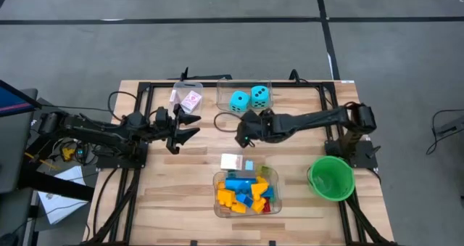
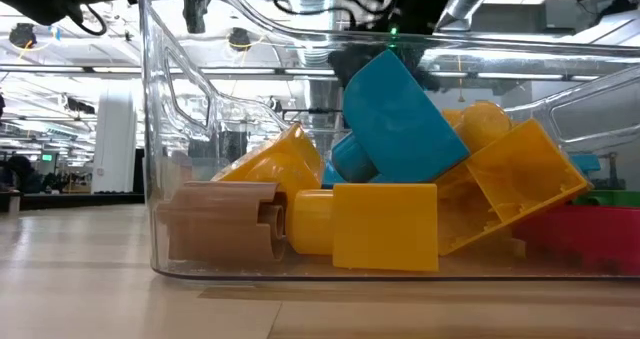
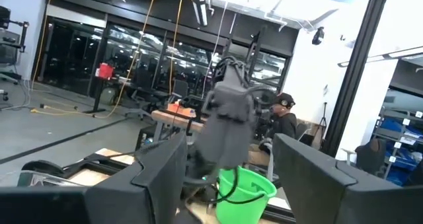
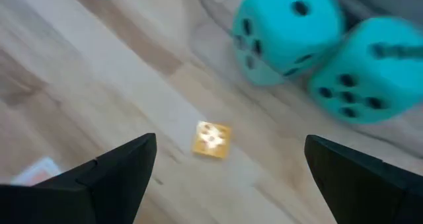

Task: Pick & Place Toys
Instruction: Put the yellow game piece into the bottom transparent bin

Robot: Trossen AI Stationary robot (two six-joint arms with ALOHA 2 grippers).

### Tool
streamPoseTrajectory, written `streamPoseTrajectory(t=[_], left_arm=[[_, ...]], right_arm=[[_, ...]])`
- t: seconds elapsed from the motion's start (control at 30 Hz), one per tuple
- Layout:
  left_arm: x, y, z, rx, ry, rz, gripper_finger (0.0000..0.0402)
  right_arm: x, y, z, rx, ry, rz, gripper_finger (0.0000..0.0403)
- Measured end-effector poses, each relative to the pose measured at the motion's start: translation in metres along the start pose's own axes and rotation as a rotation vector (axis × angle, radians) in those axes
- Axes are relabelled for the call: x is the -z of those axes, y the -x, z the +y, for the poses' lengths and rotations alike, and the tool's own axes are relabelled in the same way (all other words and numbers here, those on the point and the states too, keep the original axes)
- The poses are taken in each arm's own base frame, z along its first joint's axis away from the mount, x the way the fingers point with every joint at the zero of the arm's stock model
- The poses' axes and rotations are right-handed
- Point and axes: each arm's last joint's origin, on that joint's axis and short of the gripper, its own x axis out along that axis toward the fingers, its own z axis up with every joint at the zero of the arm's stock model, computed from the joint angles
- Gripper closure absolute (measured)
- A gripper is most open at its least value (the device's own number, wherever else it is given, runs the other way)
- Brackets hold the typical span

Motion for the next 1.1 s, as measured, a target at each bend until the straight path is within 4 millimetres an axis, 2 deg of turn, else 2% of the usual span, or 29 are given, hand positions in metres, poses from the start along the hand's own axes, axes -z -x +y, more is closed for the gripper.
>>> streamPoseTrajectory(t=[0.13, 0.33, 0.43, 0.73, 1.0, 1.1], left_arm=[[0.0, 0.0, 0.0, 0.0, 0.0, 0.0, 0.018], [0.0, 0.0, 0.0, 0.0, 0.001, -0.001, 0.018], [0.0, 0.0, 0.0, 0.0, 0.001, -0.001, 0.0183], [0.0, 0.0, 0.0, 0.001, 0.001, -0.001, 0.0183], [0.0, 0.0, 0.0, 0.001, 0.001, -0.001, 0.0185], [0.0, 0.0, 0.0, 0.001, 0.001, -0.002, 0.0187]], right_arm=[[0.009, -0.021, -0.002, -0.103, -0.059, 0.017, 0.0026], [0.025, -0.038, -0.005, -0.148, -0.119, 0.009, 0.0026], [0.027, -0.042, -0.007, -0.134, -0.137, 0.015, 0.0026], [0.034, -0.073, -0.004, -0.088, -0.136, 0.039, 0.0026], [0.029, -0.087, -0.007, -0.092, -0.156, 0.028, 0.0026], [0.034, -0.096, -0.007, -0.092, -0.145, 0.061, 0.0026]])
